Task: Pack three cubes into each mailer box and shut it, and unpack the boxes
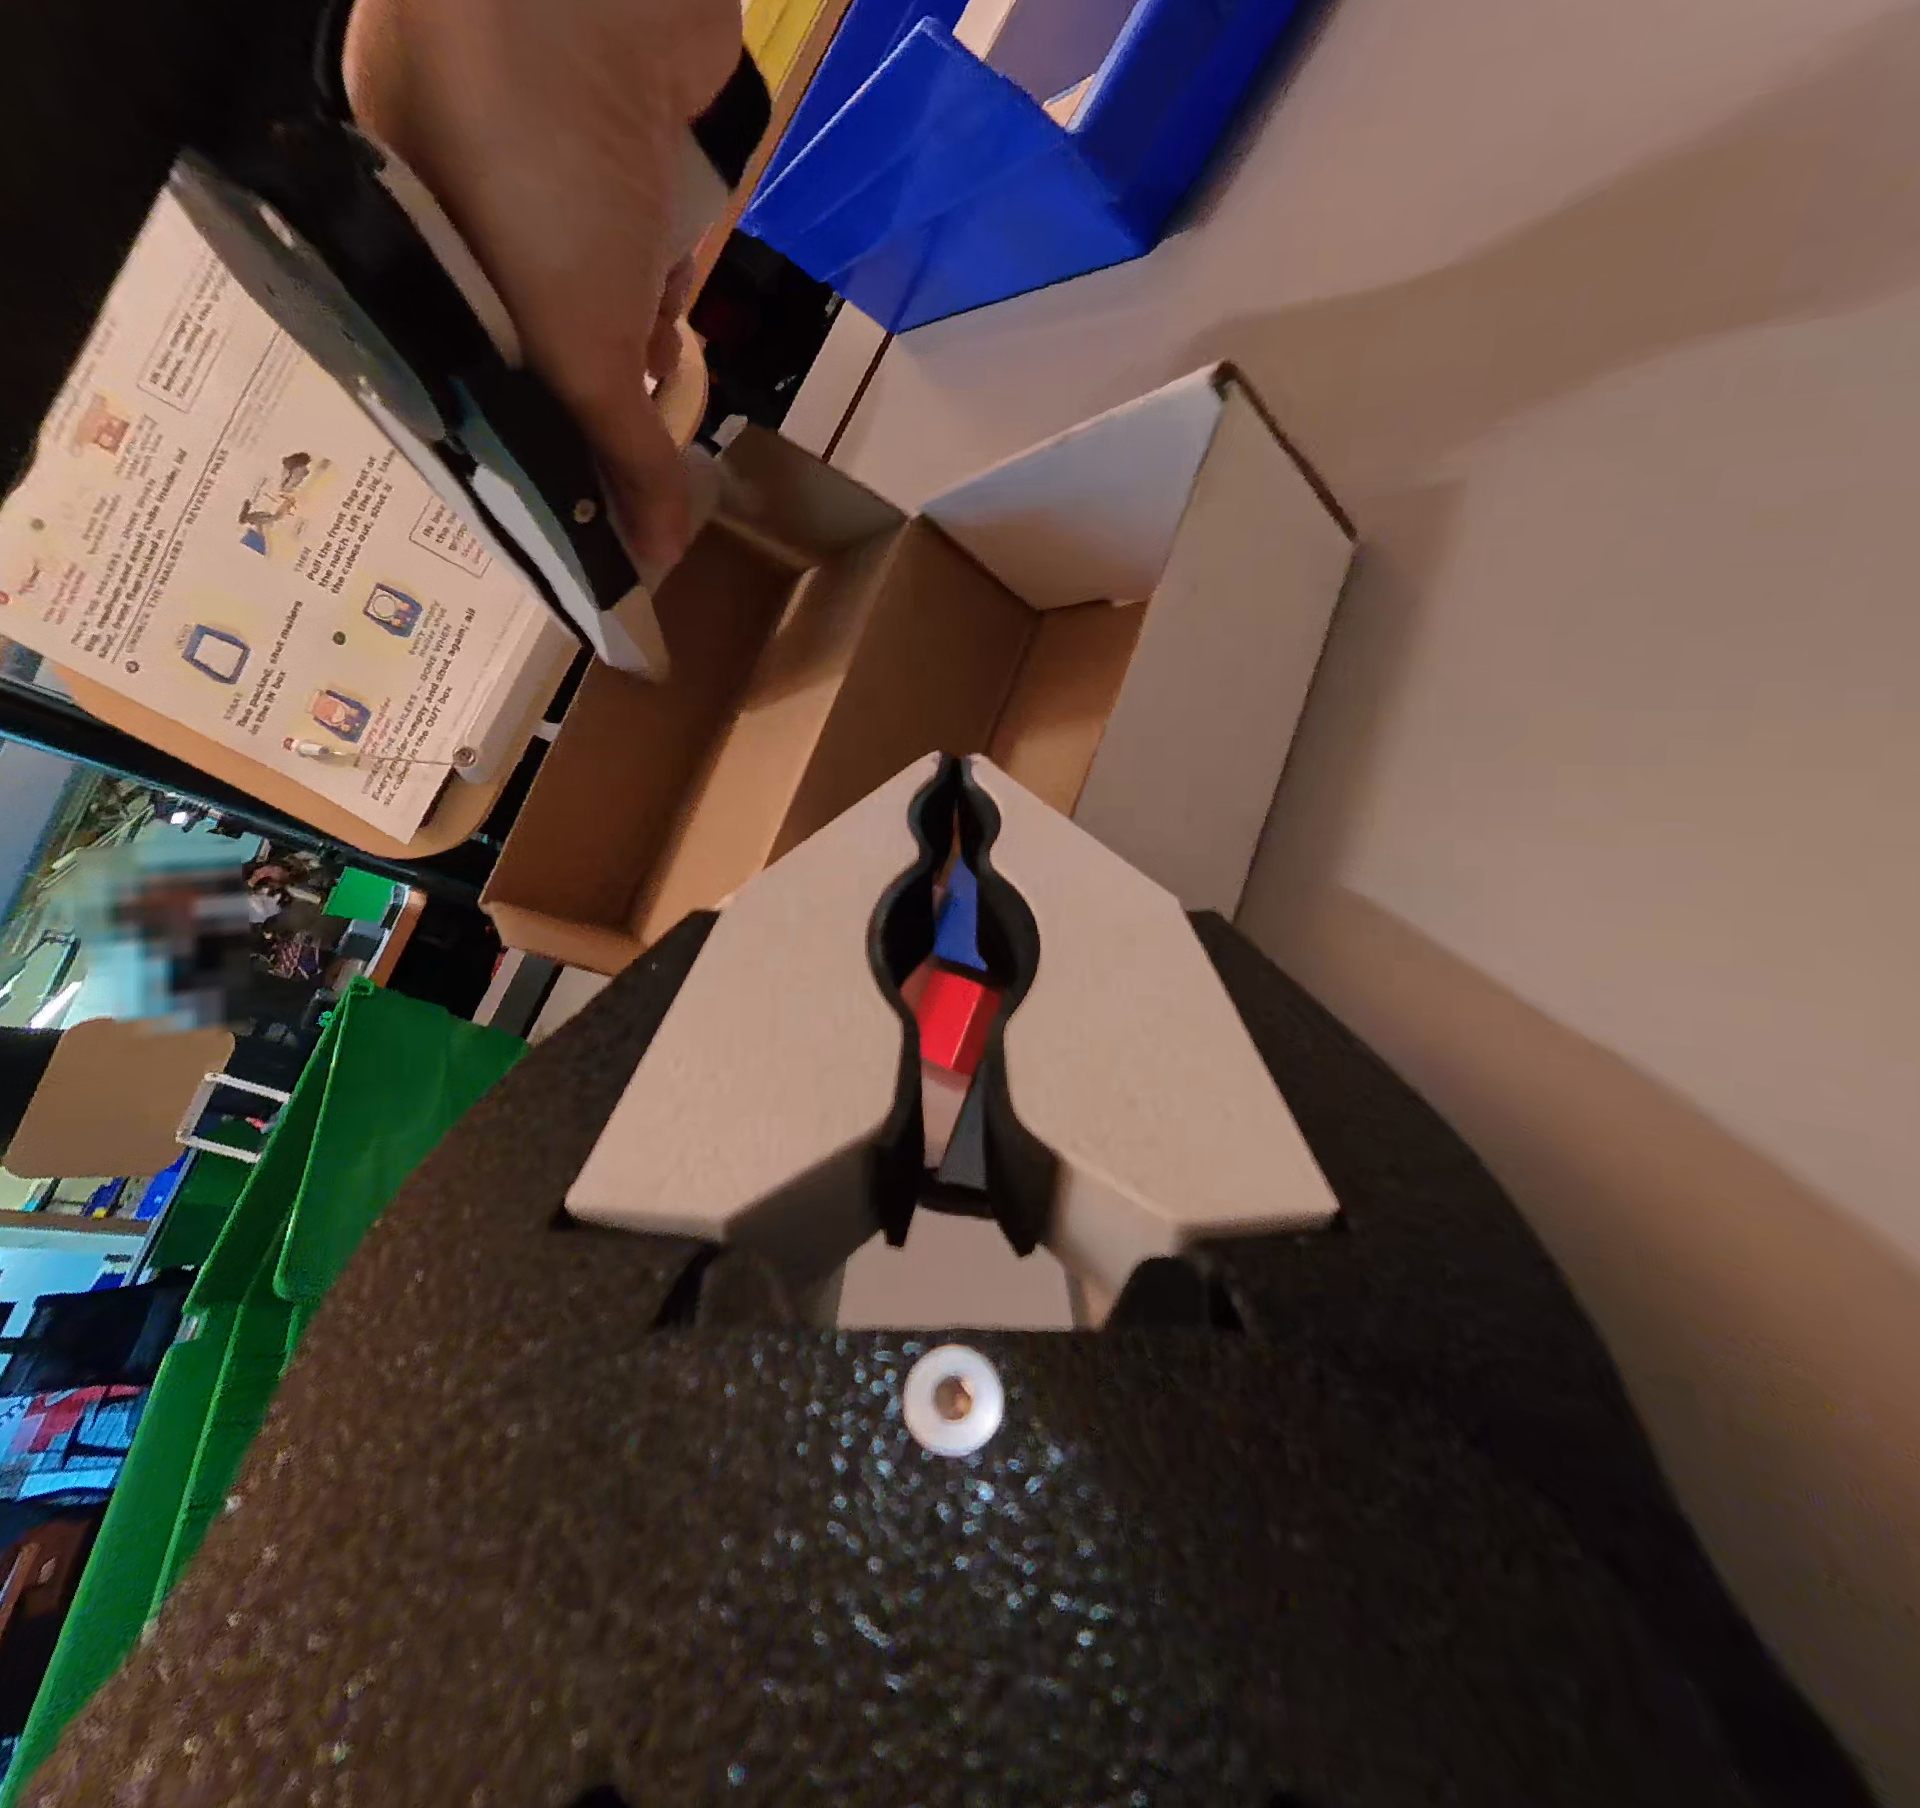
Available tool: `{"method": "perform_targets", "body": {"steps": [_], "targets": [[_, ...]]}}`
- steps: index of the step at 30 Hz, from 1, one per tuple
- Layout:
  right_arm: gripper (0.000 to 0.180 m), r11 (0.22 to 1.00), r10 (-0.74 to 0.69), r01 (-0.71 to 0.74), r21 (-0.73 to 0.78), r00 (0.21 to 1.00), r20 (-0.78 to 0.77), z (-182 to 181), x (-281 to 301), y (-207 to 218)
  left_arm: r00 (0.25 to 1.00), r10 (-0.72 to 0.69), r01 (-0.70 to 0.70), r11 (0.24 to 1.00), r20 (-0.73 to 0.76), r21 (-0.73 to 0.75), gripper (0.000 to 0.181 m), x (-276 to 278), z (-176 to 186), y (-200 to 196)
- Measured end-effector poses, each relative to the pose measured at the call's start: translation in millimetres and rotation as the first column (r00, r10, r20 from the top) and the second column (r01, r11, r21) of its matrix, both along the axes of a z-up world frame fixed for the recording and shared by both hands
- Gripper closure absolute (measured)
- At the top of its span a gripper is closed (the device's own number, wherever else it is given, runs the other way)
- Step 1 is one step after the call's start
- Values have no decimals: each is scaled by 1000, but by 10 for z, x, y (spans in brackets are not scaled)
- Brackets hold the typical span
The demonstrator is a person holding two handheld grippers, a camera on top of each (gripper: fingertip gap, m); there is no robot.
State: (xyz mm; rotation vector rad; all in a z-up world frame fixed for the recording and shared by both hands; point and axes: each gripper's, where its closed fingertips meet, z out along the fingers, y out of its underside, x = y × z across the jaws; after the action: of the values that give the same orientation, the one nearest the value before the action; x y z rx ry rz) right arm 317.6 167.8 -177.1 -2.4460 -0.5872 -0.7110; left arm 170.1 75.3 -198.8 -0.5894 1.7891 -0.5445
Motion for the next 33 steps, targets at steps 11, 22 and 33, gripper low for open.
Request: {"method": "perform_targets", "body": {"steps": [11,22,33], "targets": [[101,952,186,-198,231,980,75,757,-674,-301,999,-12,9,995,-33,-104,177,86,21,76],[115,914,299,-272,301,953,-50,790,-1196,-728,999,-21,30,934,29,-357,167,-66,294,255],[127,937,348,-341,73,903,-251,74,-1405,-561,919,-335,221,876,-210,-429,148,-561,7,330]]}}
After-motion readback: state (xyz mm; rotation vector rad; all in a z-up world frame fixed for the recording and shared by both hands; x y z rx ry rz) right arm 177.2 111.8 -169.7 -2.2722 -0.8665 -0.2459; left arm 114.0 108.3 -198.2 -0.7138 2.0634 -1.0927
